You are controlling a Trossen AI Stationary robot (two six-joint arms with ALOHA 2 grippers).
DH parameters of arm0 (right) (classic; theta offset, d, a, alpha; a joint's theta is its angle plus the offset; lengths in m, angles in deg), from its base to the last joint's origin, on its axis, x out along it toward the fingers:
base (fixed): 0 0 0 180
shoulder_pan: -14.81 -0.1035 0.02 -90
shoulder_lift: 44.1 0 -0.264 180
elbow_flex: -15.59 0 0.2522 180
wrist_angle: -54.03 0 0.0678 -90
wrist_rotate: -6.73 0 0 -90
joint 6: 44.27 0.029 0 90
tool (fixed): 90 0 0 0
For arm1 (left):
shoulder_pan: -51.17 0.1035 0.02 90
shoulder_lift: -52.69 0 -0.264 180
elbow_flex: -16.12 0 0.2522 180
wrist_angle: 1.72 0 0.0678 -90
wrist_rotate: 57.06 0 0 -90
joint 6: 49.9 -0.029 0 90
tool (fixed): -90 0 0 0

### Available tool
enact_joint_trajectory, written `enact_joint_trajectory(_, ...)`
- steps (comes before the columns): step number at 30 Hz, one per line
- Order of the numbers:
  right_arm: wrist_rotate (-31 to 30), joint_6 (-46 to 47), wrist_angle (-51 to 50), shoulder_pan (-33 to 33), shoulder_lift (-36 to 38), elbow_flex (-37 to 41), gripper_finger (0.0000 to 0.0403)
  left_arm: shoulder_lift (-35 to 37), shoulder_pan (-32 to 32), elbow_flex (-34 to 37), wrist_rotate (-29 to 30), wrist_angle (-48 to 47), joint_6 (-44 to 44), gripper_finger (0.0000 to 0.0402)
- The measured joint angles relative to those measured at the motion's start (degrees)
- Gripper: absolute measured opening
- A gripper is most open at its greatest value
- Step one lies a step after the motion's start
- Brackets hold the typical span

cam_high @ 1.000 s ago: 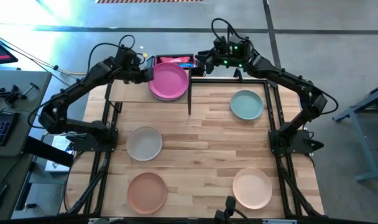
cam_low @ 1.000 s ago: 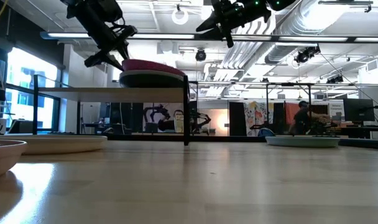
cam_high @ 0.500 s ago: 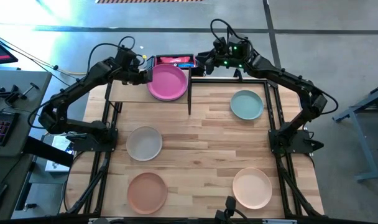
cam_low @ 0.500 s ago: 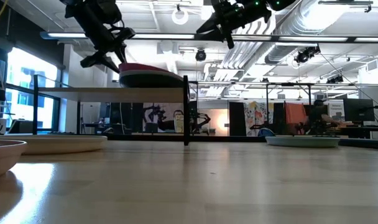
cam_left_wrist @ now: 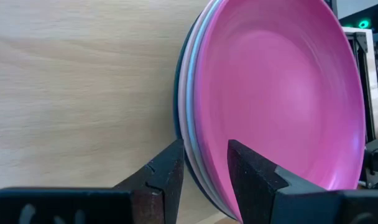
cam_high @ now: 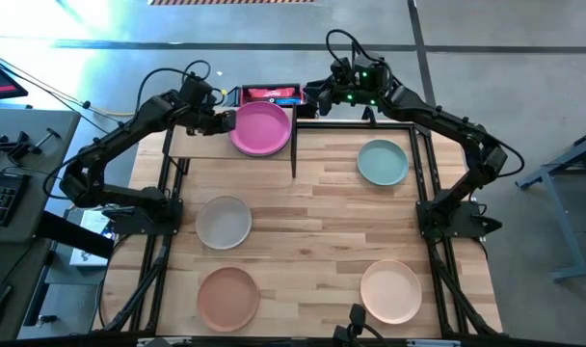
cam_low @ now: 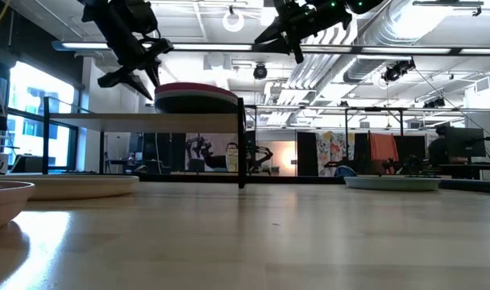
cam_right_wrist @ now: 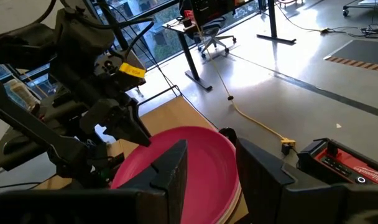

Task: Place and stack plates onto a shelf
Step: Put the light pink plate on the shelf

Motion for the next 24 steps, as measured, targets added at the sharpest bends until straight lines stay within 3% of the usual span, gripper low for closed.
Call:
enact_joint_trajectory(16, 0.2, -1.76, -5.19, 0.0, 0.0, 0.0, 0.0119, 4.28, 0.97, 0.0, 0.09, -0.41, -3.26, 0.0113)
enact_joint_trajectory(24, 7.03, -6.2, -15.84, 0.07, 0.0, 0.0, 0.0119, 10.24, 0.82, 0.0, -0.92, -4.11, -5.39, 0.0113)
